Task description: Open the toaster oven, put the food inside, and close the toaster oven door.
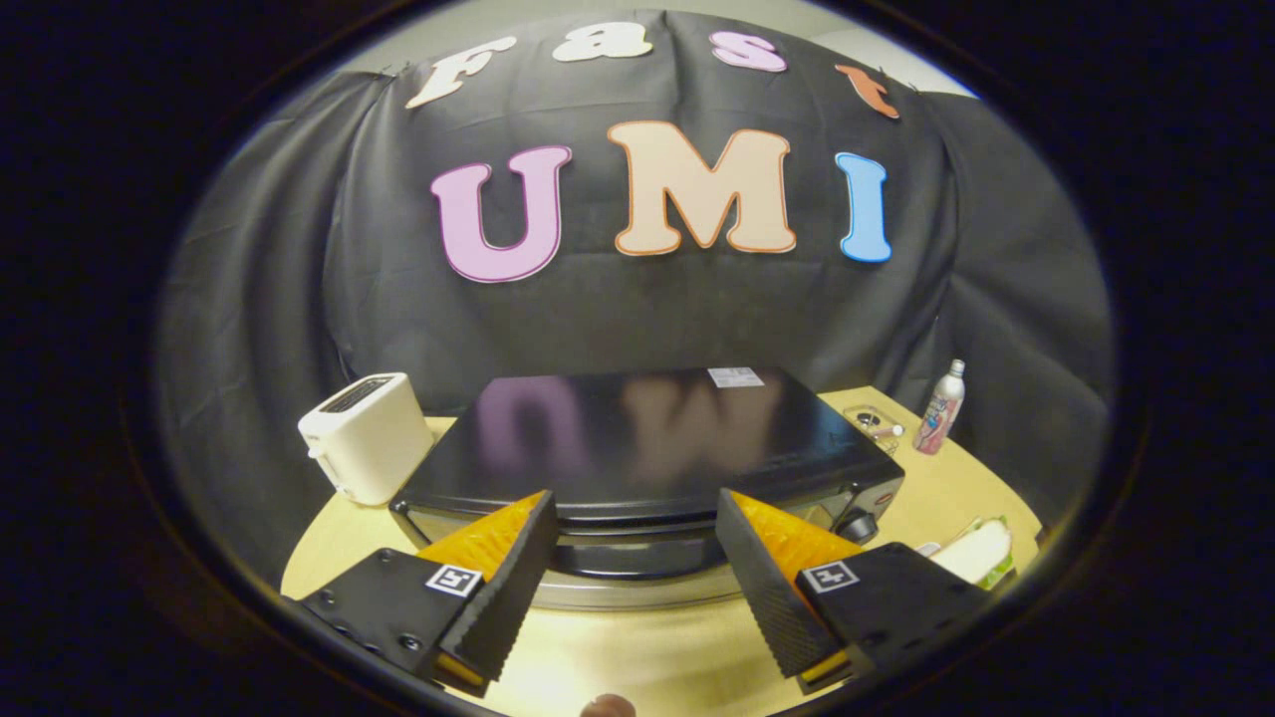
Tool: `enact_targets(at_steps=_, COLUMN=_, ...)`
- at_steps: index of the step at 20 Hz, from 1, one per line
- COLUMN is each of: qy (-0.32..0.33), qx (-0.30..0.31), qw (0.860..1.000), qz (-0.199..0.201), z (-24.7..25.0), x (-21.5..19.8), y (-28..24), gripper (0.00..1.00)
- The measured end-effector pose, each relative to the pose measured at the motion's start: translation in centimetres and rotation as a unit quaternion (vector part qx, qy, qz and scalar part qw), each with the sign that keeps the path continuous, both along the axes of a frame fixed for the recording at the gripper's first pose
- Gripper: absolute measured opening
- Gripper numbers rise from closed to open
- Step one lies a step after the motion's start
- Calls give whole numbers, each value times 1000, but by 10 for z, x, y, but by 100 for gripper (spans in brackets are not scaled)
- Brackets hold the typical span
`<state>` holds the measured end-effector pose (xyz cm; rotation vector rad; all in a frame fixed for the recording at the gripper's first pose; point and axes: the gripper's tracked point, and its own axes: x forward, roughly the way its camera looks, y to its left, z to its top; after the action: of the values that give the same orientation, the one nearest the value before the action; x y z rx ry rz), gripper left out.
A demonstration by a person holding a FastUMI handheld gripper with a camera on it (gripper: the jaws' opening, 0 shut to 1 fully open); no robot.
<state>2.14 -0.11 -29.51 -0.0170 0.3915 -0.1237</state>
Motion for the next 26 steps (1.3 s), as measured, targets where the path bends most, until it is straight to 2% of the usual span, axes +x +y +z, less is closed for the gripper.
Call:
enact_targets(at_steps=5, qy=3, qx=1, qw=1000, qz=-4, z=-2, x=-16, y=0, gripper=100)
enact_targets(at_steps=12, qy=26, qx=10, qw=999, qz=-20, z=-22, x=-75, y=-3, gripper=100)
enact_targets(at_steps=16, qy=53, qx=9, qw=998, qz=-26, z=-46, x=-109, y=-6, gripper=100)
enact_targets(at_steps=20, qy=105, qx=-30, qw=994, qz=-19, z=-80, x=-144, y=-5, gripper=100)
enact_targets(at_steps=23, qy=141, qx=-47, qw=989, qz=-19, z=-109, x=-153, y=-7, gripper=100)
enact_targets(at_steps=26, qy=163, qx=-30, qw=986, qz=-21, z=-132, x=-154, y=-3, gripper=99)
